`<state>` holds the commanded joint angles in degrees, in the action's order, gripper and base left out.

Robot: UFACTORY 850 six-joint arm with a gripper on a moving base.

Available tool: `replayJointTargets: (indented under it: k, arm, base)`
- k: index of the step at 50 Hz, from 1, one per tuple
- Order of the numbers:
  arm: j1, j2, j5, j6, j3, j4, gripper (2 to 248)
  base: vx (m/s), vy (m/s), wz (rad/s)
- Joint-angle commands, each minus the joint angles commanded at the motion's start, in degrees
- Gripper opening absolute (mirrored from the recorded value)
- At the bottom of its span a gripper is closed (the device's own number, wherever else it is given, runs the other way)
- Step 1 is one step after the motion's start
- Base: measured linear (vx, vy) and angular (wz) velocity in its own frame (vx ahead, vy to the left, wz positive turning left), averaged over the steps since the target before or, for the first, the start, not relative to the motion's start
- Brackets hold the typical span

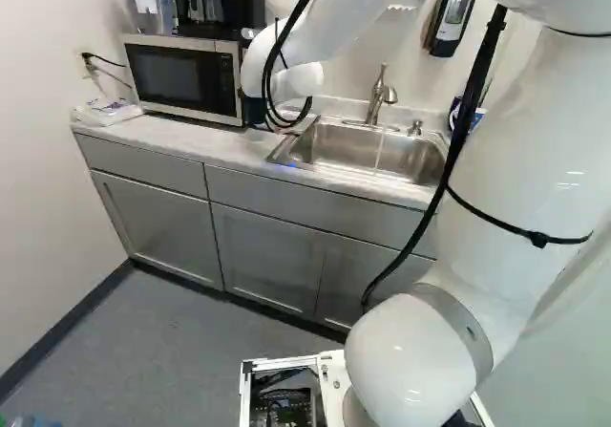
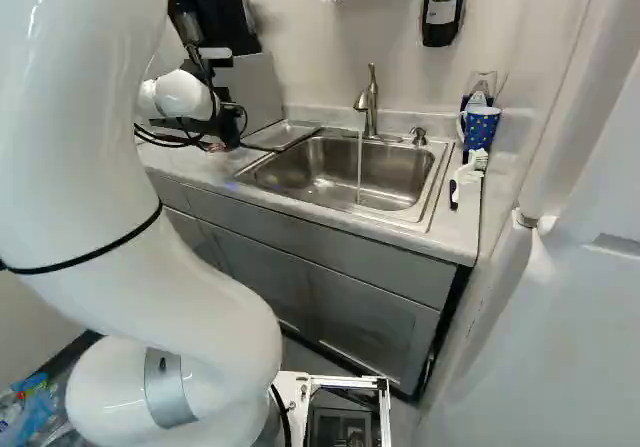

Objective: Rinse the cup and place it in the tray

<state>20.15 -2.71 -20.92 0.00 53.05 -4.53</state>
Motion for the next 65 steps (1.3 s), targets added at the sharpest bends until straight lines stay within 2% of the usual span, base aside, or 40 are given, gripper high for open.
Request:
replayJointTargets:
  k: [42,65]
  arm:
    - [-7.29,-3.95,0.00,0.00,4.12,0.00,126]
    - [-11.01,-3.92,0.00,0.00,4.08,0.00,126]
  base:
    - [0.000,0.000,0.000]
    - [0.000,0.000,0.000]
